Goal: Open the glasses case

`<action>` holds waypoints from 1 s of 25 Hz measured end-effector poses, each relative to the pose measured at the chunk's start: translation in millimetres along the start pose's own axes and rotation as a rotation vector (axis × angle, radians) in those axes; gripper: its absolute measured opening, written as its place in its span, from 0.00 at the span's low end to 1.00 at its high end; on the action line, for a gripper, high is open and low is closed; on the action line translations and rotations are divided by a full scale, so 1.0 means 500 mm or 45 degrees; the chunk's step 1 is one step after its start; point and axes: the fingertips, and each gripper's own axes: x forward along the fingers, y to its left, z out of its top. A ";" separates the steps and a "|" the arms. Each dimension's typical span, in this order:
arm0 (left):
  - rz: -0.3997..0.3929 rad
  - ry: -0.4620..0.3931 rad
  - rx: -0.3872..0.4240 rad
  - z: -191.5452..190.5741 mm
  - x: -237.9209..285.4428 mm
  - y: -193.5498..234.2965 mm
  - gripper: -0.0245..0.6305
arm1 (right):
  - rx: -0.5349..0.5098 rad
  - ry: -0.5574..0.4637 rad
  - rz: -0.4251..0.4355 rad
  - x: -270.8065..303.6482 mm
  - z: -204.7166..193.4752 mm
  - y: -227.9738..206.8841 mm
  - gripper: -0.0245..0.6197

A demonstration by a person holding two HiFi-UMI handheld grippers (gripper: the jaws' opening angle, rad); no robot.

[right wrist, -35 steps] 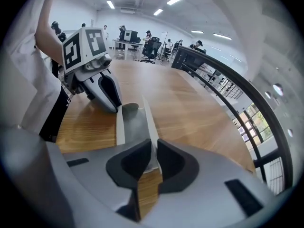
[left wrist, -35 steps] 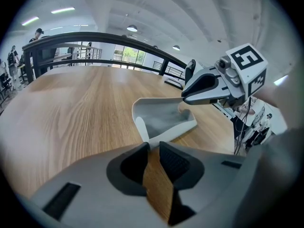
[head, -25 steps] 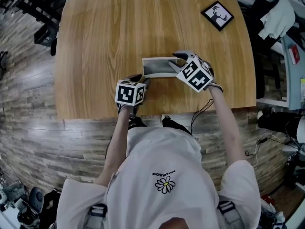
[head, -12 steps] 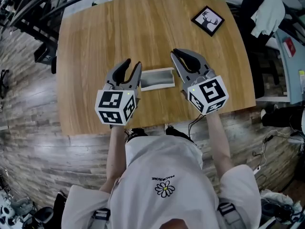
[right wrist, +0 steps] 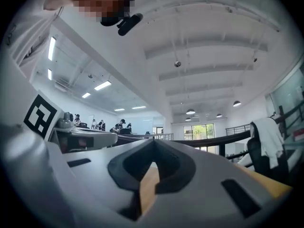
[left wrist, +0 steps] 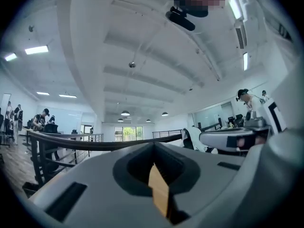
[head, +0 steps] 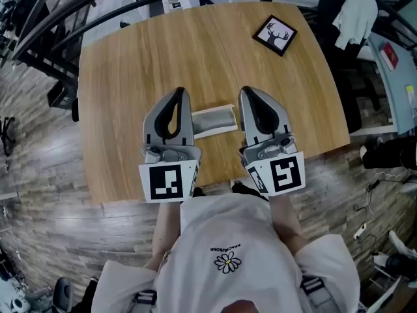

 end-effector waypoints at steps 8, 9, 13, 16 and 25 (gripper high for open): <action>0.015 0.032 0.025 -0.019 0.001 -0.008 0.06 | -0.065 0.124 -0.076 -0.018 -0.061 -0.005 0.05; 0.012 0.032 0.025 -0.020 0.001 -0.009 0.06 | -0.071 0.129 -0.080 -0.019 -0.063 -0.006 0.05; -0.001 0.036 0.030 -0.022 0.008 -0.012 0.06 | -0.089 0.141 -0.086 -0.016 -0.064 -0.010 0.05; 0.001 0.034 0.031 -0.021 0.008 -0.013 0.06 | -0.078 0.153 -0.087 -0.016 -0.064 -0.010 0.05; 0.029 0.015 0.068 -0.016 0.002 -0.004 0.06 | -0.093 0.169 -0.073 -0.018 -0.067 -0.011 0.05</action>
